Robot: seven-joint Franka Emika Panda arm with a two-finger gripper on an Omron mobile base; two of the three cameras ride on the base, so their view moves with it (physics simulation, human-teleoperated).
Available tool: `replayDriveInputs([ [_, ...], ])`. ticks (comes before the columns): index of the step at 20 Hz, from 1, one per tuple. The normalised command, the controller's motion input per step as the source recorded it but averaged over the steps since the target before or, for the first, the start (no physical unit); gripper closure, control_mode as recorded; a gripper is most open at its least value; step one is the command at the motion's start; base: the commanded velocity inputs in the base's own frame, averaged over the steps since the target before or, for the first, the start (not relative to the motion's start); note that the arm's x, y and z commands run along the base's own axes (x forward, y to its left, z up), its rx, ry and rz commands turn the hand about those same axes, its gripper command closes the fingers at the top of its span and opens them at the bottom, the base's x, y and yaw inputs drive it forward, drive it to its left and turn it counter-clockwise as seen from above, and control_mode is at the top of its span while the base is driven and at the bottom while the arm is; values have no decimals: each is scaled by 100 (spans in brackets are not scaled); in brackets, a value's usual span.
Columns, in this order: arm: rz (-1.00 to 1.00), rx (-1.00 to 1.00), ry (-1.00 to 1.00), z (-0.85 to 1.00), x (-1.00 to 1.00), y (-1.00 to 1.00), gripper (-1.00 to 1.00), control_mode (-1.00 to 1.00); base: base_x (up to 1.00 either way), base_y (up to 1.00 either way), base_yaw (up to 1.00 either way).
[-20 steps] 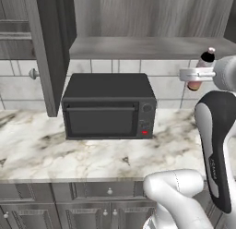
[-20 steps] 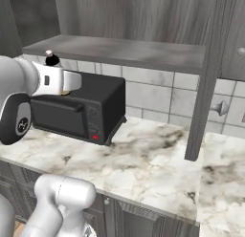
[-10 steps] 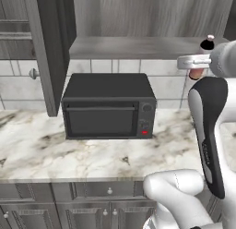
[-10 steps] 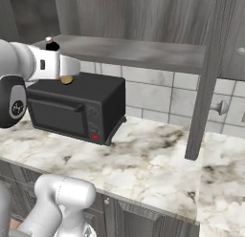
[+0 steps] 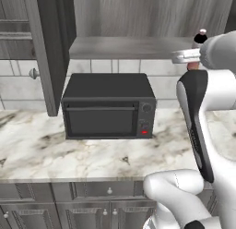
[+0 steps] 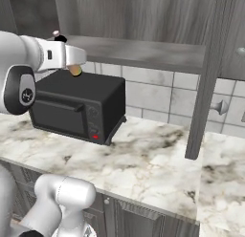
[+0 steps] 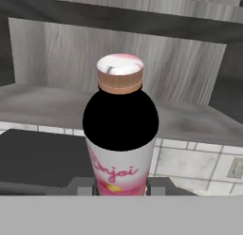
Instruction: Sort all alcoholic drinks to one cabinet, and non-alcoholic drinks to the other.
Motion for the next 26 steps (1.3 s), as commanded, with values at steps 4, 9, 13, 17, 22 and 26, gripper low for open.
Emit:
replayDriveInputs([
  [4, 0, -4, -3, 0, 36, -18, 100, -100, 0, 0, 0],
  [9, 0, -1, -1, 0, 39, -19, 100, -100, 0, 0, 0],
  [13, 0, 0, 0, 0, 41, -20, 100, -100, 0, 0, 0],
  [17, 0, 0, 0, 5, 38, -19, 100, -100, 0, 0, 0],
  [22, 0, 0, 2, 6, 41, -16, 100, -100, 0, 0, 0],
  [26, -1, 0, 5, 4, 40, -13, 100, -100, 0, 0, 0],
])
